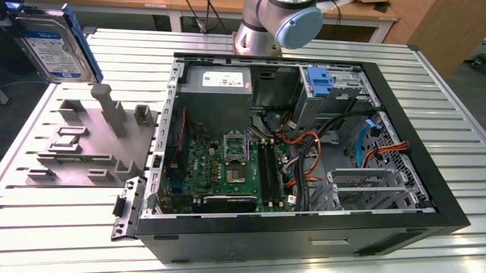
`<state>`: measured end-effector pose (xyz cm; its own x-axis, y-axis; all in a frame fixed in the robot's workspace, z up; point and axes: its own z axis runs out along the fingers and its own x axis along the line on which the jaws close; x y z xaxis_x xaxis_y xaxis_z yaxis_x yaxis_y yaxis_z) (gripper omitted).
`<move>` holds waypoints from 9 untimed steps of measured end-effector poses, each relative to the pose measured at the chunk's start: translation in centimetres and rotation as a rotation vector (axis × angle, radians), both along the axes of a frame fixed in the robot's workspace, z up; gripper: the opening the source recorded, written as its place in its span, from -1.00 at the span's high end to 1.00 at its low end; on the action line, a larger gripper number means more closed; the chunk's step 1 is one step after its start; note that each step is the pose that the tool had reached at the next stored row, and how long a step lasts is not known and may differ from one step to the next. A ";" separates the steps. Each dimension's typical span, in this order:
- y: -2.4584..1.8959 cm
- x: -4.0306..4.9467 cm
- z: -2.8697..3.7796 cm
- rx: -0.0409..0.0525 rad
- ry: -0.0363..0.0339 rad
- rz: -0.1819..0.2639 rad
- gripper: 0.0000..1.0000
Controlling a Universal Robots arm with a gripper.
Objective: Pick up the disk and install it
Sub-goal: 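Pick up the disk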
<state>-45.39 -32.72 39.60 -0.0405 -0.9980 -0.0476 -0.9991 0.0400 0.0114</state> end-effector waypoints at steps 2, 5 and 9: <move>0.00 0.00 0.05 -0.0001 0.0002 0.000 0.26; 0.00 0.00 0.19 -0.0001 0.0001 0.000 0.26; 0.00 0.00 0.45 -0.0002 0.0003 0.000 0.26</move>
<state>-45.39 -32.72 40.06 -0.0405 -0.9981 -0.0474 -0.9991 0.0400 0.0117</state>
